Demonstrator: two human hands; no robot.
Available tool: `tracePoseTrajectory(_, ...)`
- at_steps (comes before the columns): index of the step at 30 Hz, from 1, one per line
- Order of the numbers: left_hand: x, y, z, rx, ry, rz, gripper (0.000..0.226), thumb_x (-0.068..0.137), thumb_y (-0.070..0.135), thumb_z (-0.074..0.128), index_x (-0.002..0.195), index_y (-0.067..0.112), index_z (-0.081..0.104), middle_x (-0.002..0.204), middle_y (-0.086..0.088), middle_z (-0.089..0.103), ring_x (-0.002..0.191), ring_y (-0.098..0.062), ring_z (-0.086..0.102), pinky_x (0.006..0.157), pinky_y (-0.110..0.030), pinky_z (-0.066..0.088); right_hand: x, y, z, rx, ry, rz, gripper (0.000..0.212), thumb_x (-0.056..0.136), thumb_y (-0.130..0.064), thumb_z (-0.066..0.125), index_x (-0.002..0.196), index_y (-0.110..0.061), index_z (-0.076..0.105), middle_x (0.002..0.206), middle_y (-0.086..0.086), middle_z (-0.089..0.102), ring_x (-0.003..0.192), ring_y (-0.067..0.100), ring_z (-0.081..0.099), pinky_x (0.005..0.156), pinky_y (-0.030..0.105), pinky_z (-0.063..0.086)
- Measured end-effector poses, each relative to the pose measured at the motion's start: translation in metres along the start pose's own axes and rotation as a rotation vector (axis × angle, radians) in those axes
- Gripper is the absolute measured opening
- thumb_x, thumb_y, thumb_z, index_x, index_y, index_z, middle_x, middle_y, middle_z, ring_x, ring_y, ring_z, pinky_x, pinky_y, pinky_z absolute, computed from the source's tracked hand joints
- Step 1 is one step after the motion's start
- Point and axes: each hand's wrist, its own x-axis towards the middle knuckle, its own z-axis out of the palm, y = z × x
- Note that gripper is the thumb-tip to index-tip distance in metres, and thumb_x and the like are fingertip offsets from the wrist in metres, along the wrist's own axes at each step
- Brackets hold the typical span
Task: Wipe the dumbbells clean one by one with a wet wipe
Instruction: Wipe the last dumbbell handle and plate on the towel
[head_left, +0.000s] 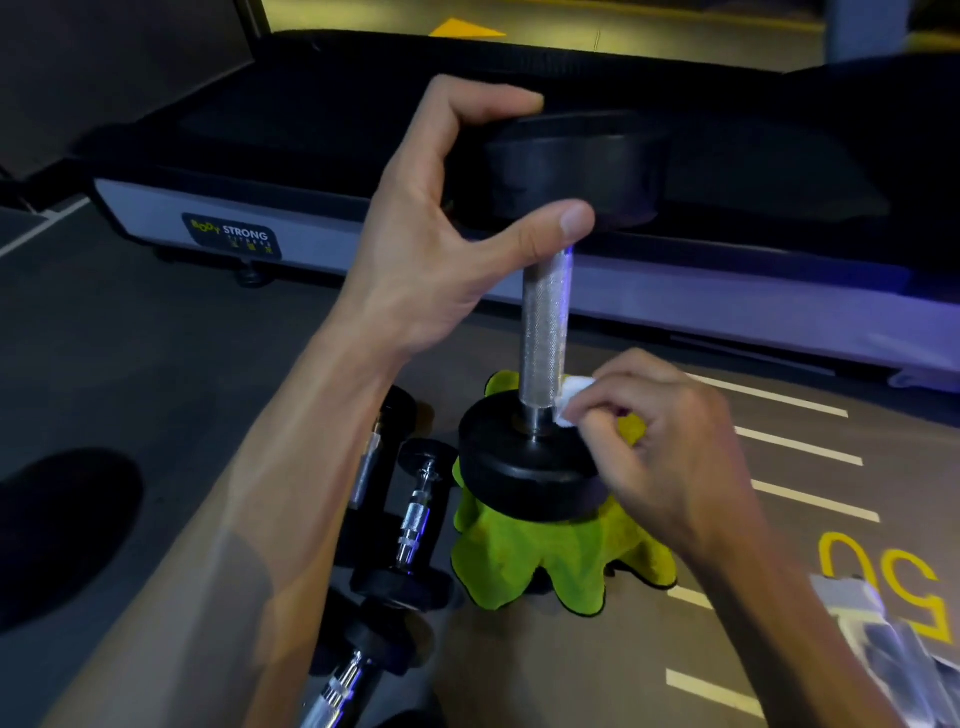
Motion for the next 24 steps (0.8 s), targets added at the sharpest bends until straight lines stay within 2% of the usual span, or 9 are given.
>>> tracePoseTrajectory(2, 0.0, -0.001, 0.001, 0.005, 0.005, 0.016, 0.052, 0.086, 0.032, 0.087, 0.124, 0.024, 0.052, 0.128, -0.004, 0.059, 0.118, -0.019, 0.061, 0.103, -0.046, 0.054, -0.007, -0.009, 0.004, 0.012, -0.016, -0.01, 0.019, 0.083, -0.013, 0.064, 0.077, -0.02, 0.08, 0.087, -0.011, 0.068, 0.079, 0.006, 0.062, 0.073, 0.015, 0.046)
tracePoseTrajectory(4, 0.0, -0.002, 0.002, 0.013, 0.007, 0.022, 0.052, 0.086, 0.033, 0.087, 0.124, 0.024, 0.052, 0.128, -0.005, 0.059, 0.119, -0.02, 0.061, 0.106, -0.05, 0.052, -0.011, -0.007, 0.004, 0.028, -0.005, -0.01, 0.019, 0.083, -0.013, 0.064, 0.079, -0.02, 0.081, 0.088, -0.014, 0.067, 0.081, 0.004, 0.062, 0.073, 0.012, 0.045)
tracePoseTrajectory(8, 0.0, -0.002, 0.004, 0.025, 0.007, 0.021, 0.053, 0.086, 0.033, 0.087, 0.125, 0.021, 0.053, 0.128, -0.005, 0.06, 0.119, -0.02, 0.061, 0.107, -0.05, 0.052, -0.006, -0.004, 0.002, 0.121, 0.019, 0.009, 0.018, 0.085, -0.015, 0.064, 0.081, -0.019, 0.081, 0.088, -0.012, 0.068, 0.079, 0.007, 0.065, 0.072, 0.022, 0.05)
tracePoseTrajectory(12, 0.002, -0.003, 0.005, 0.011, -0.003, 0.023, 0.052, 0.087, 0.03, 0.086, 0.125, 0.02, 0.053, 0.129, -0.006, 0.059, 0.12, -0.019, 0.061, 0.107, -0.047, 0.052, -0.001, -0.013, 0.005, 0.149, 0.06, -0.034, 0.017, 0.088, -0.007, 0.069, 0.094, -0.016, 0.082, 0.097, -0.007, 0.069, 0.087, 0.007, 0.067, 0.079, 0.018, 0.05)
tracePoseTrajectory(16, 0.002, -0.003, 0.002, -0.017, -0.022, 0.022, 0.05, 0.089, 0.024, 0.084, 0.127, 0.017, 0.051, 0.128, -0.006, 0.059, 0.117, -0.012, 0.061, 0.103, -0.035, 0.052, 0.023, -0.008, -0.002, 0.163, 0.155, -0.085, 0.013, 0.097, -0.007, 0.071, 0.107, -0.011, 0.077, 0.106, -0.002, 0.068, 0.101, 0.003, 0.067, 0.092, 0.018, 0.05)
tracePoseTrajectory(21, 0.002, -0.006, 0.0, -0.043, -0.01, 0.012, 0.049, 0.088, 0.028, 0.083, 0.126, 0.022, 0.053, 0.13, -0.006, 0.059, 0.118, -0.015, 0.061, 0.104, -0.038, 0.052, -0.001, -0.001, 0.007, 0.178, -0.005, -0.099, 0.011, 0.089, -0.004, 0.074, 0.093, -0.013, 0.078, 0.094, -0.005, 0.066, 0.089, 0.005, 0.064, 0.079, 0.013, 0.045)
tracePoseTrajectory(24, 0.002, -0.006, 0.0, -0.048, -0.014, 0.017, 0.049, 0.089, 0.026, 0.082, 0.127, 0.02, 0.052, 0.129, -0.005, 0.059, 0.117, -0.013, 0.061, 0.102, -0.034, 0.051, 0.002, -0.001, 0.006, 0.211, 0.029, -0.046, 0.013, 0.09, -0.009, 0.075, 0.101, -0.018, 0.075, 0.097, -0.009, 0.068, 0.093, 0.008, 0.066, 0.082, 0.02, 0.049)
